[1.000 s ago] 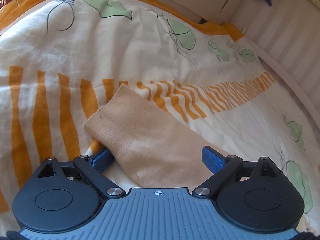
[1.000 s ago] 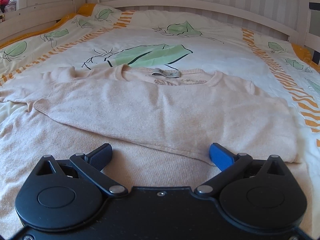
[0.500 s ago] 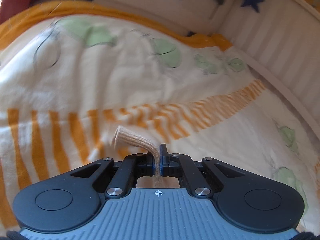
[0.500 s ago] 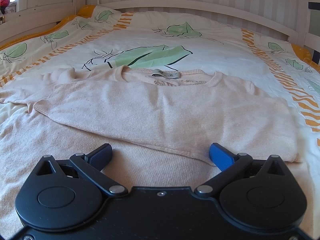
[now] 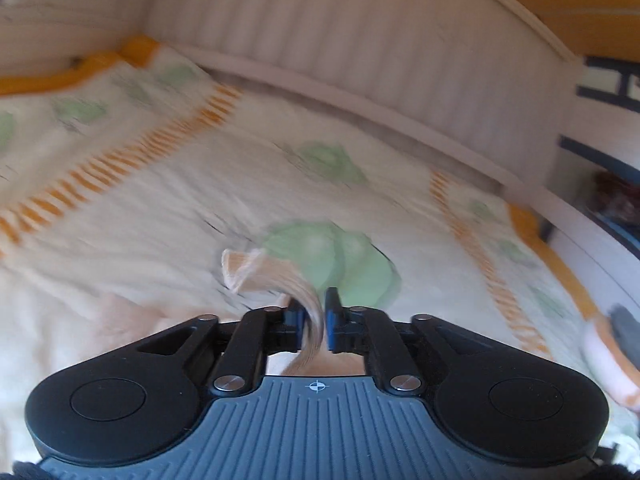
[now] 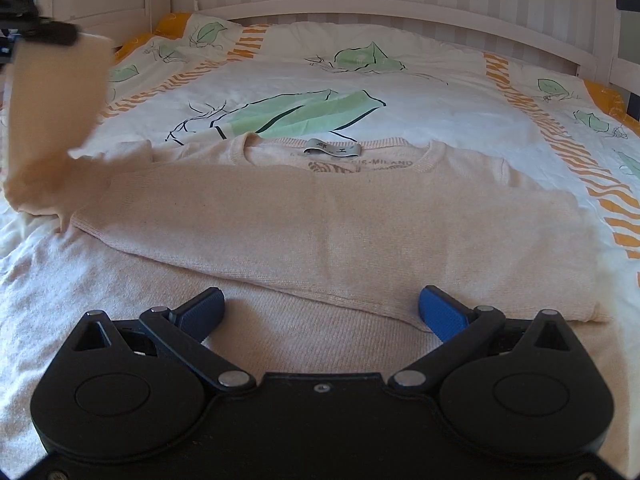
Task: Fold small clothes
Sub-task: 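Grasp the sleeve cuff with the left gripper and lift it, then lay the cuff back on the sweater body and open the left gripper, then close the right gripper on the ribbed sleeve cuff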
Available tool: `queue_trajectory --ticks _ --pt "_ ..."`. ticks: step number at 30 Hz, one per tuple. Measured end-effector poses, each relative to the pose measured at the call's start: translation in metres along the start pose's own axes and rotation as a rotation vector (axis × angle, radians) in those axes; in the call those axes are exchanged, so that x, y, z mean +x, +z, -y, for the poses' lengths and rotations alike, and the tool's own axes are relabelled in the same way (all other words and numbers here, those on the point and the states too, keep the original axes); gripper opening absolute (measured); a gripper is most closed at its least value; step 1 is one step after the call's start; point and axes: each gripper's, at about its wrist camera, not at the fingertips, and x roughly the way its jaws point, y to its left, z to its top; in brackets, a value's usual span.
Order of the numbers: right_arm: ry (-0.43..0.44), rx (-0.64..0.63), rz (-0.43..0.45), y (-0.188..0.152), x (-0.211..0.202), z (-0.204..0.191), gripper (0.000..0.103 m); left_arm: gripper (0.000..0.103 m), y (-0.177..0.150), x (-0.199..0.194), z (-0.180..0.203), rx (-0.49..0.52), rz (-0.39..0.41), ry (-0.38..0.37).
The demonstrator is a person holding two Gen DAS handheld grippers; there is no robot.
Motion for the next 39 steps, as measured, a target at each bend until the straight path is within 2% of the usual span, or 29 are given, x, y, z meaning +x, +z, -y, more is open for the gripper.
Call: queue_trajectory --ticks 2,3,5,8,11,15,20,21,23,24,27,30,36,39 --pt "0.013 0.013 -0.001 0.001 -0.001 0.003 0.103 0.051 -0.013 0.008 0.013 0.027 -0.036 -0.028" --pt "0.019 0.018 -0.001 0.001 -0.001 0.004 0.103 0.053 -0.018 0.008 0.017 0.041 -0.041 -0.034" --pt "0.029 0.025 -0.006 0.002 -0.002 0.005 0.103 0.054 -0.027 0.006 0.019 0.068 -0.053 -0.029" --pt "0.052 0.026 -0.022 0.006 -0.004 0.007 0.103 0.060 -0.032 0.000 0.005 0.077 -0.066 0.028" --pt "0.101 0.035 -0.028 0.012 -0.012 0.012 0.103 0.061 -0.031 -0.006 -0.019 0.034 -0.096 0.097" --pt "0.167 0.065 0.009 0.031 -0.028 0.018 0.103 0.062 -0.033 -0.006 -0.060 -0.018 -0.131 0.205" --pt "0.255 0.082 -0.027 0.059 -0.013 0.012 0.102 0.062 -0.046 -0.005 -0.091 0.007 -0.174 0.243" --pt "0.262 0.078 -0.035 0.062 -0.008 0.009 0.100 0.062 -0.050 -0.009 -0.096 0.004 -0.169 0.247" --pt "0.249 0.058 -0.059 0.069 0.005 0.000 0.078 0.062 -0.053 -0.012 -0.105 -0.041 -0.166 0.248" --pt "0.244 0.060 -0.074 0.072 0.012 -0.002 0.075 0.062 -0.052 -0.012 -0.109 -0.069 -0.164 0.245" --pt "0.237 0.077 -0.104 0.077 0.029 -0.005 0.074 0.062 -0.045 -0.014 -0.113 -0.106 -0.126 0.240" --pt "0.266 0.118 -0.133 0.078 0.041 -0.005 0.073 0.062 -0.036 -0.016 -0.109 -0.099 -0.075 0.224" --pt "0.313 0.184 -0.173 0.075 0.059 -0.011 0.057 0.063 -0.033 -0.016 -0.103 -0.077 -0.057 0.205" --pt "0.332 0.204 -0.194 0.079 0.061 -0.015 0.013 0.064 -0.034 -0.015 -0.105 -0.074 -0.066 0.223"
